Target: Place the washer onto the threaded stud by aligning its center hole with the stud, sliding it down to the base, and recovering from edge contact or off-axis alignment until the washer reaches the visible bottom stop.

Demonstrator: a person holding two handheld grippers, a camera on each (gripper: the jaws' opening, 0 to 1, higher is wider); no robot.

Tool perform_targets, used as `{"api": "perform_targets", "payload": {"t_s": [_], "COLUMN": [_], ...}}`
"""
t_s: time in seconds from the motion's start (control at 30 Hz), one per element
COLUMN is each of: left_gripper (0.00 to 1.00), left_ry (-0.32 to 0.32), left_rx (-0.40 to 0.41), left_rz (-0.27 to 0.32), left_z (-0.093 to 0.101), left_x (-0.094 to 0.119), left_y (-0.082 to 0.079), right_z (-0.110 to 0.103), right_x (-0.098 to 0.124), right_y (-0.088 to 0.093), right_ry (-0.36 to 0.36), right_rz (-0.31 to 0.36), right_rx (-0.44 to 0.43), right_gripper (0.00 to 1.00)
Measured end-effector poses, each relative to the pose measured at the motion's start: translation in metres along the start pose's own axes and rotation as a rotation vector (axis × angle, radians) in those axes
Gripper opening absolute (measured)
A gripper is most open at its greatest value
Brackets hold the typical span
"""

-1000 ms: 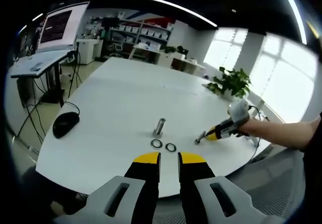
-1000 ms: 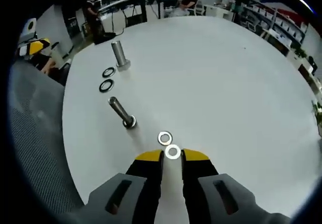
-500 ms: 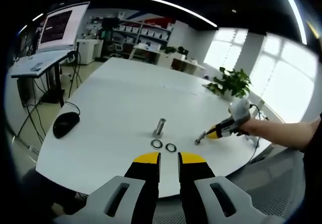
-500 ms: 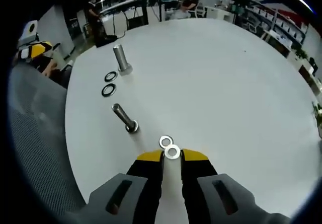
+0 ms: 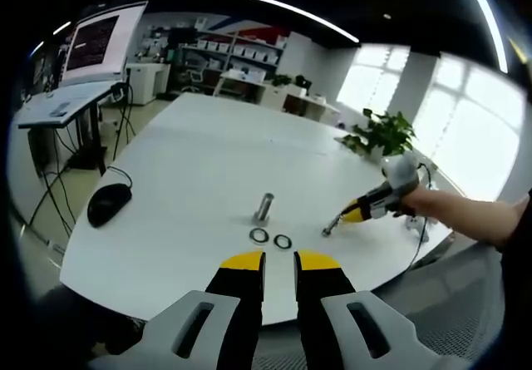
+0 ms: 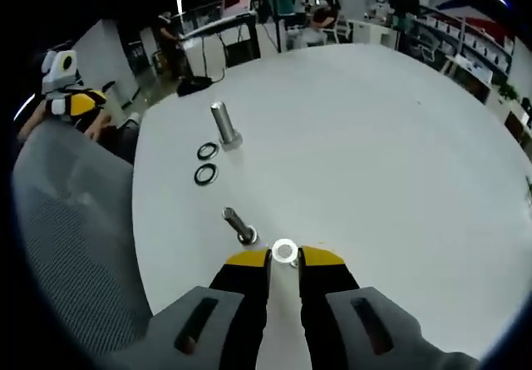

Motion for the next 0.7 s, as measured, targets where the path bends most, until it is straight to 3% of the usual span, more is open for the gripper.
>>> {"api": "perform_targets", "payload": {"t_s": [0.07,0.4,0.5,0.7], "left_gripper": [0.11,0.11,0.11,0.11], "left_ry": [0.001,0.002,0.001,0.002], "left_rx": [0.0,-0.003,-0.003,-0.003], "left_rz": [-0.002,-0.012,-0.012,-0.014], "left_z": [0.0,-0.001,-0.001,-0.001], "left_x": [0.0,-0.001,-0.001,-0.001], "left_y": [0.0,0.0,0.0,0.0], "right_z": [-0.006,-0.023,-0.028,-0.032], "right_x": [0.001,0.007,0.006,0.003], "right_y": [-0.006,-0.021,-0.022,-0.021], "right_ry": [-0.037,-0.107,-0.123,-0.091], "right_rz": [0.036,0.097,0.08,0.034], "right_rx": [0.018,0.064,0.081,0.161], "right_gripper": [0.15,0.15,0.15,0.15]}}
Point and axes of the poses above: the point that each gripper's makers call its tool centre point, and the gripper's own axes: x roughly backward along the fingers, z roughly to its right, y roughly out of its underside, the point moved 10 cm from there along x, roughly backward along the fingers, and after that the axes turned 12 degrees about -x, right-handed, at the moved point
